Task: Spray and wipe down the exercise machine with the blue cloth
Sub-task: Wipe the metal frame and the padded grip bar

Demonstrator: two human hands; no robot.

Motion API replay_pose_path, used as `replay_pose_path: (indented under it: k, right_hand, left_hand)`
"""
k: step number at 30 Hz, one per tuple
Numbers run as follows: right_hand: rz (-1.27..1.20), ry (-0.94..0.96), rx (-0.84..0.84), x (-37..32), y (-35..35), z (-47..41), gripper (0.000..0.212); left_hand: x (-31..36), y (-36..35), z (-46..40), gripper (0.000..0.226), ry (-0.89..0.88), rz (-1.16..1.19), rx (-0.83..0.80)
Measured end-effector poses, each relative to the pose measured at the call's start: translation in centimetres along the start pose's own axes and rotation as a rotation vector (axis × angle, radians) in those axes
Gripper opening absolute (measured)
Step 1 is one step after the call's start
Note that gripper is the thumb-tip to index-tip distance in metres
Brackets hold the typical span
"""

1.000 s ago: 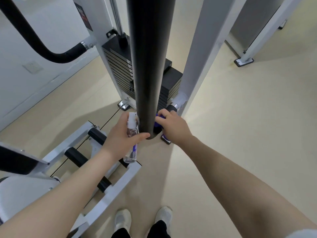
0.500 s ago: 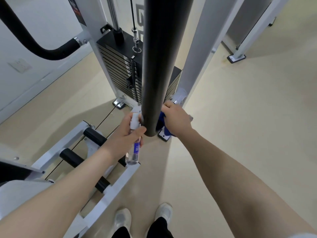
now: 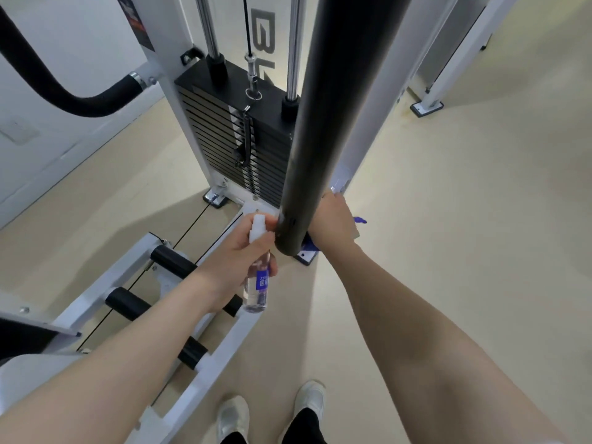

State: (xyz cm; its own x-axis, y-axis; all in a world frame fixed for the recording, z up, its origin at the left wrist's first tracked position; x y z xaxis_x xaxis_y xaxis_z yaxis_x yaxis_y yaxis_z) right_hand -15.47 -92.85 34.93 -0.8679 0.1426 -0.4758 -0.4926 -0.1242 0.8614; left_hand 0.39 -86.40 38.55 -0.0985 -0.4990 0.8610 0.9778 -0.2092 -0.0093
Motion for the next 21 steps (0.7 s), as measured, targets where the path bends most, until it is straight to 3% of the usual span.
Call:
replay_pose_path:
  k: [3,8,10,13,16,21]
  right_hand:
    - [-0.058,-0.078,0.158,-0.2,-0.1,-0.4,0.015]
    - [-0.214,0.062,-0.110,0.6,-0.8,2.8,0.031]
    - [-0.094,0.061,-0.072,0.7,-0.1,2.0,0.036]
    - [-0.015,-0.168,0.072,-0.2,-0.1,-0.9,0.020]
    - [-0.186,-0.322,0.121,-0.6,-0.8,-0.9,0.029]
    - [-0.626,-0.287,-0.207,-1.5,1.4,3.3,0.025]
  left_hand:
    - [0.1,0.7,-0.8,0.017,0.000,0.072,-0.005]
    - [-0.2,0.5,-0.5,0.015,-0.047,0.074,0.024]
    - [0.1,0.6,-0.5,0.015,-0.070,0.037,0.033]
    - [0.5,1.1,-0.8,0.016,-0.115,-0.060,0.016]
    - [0.0,1.4,-0.9,0.018,-0.142,-0.091,0.017]
    - [0.1,1.2,-1.6,0.017,-0.190,-0.116,0.050]
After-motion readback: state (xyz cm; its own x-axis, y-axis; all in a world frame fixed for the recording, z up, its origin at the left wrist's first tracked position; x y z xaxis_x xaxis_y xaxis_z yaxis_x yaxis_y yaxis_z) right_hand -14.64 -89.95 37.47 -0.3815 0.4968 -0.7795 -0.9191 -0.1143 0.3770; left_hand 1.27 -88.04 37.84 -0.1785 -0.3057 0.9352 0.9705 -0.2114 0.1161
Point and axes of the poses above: each hand's wrist, its own z-axis away from the middle knuckle, its own y-axis out of the back of the hand, x = y × z, the point moved 1 cm from there along -z, towards the middle knuckle, and after that the axes turned 6 degrees about x, right-handed, at the moved point
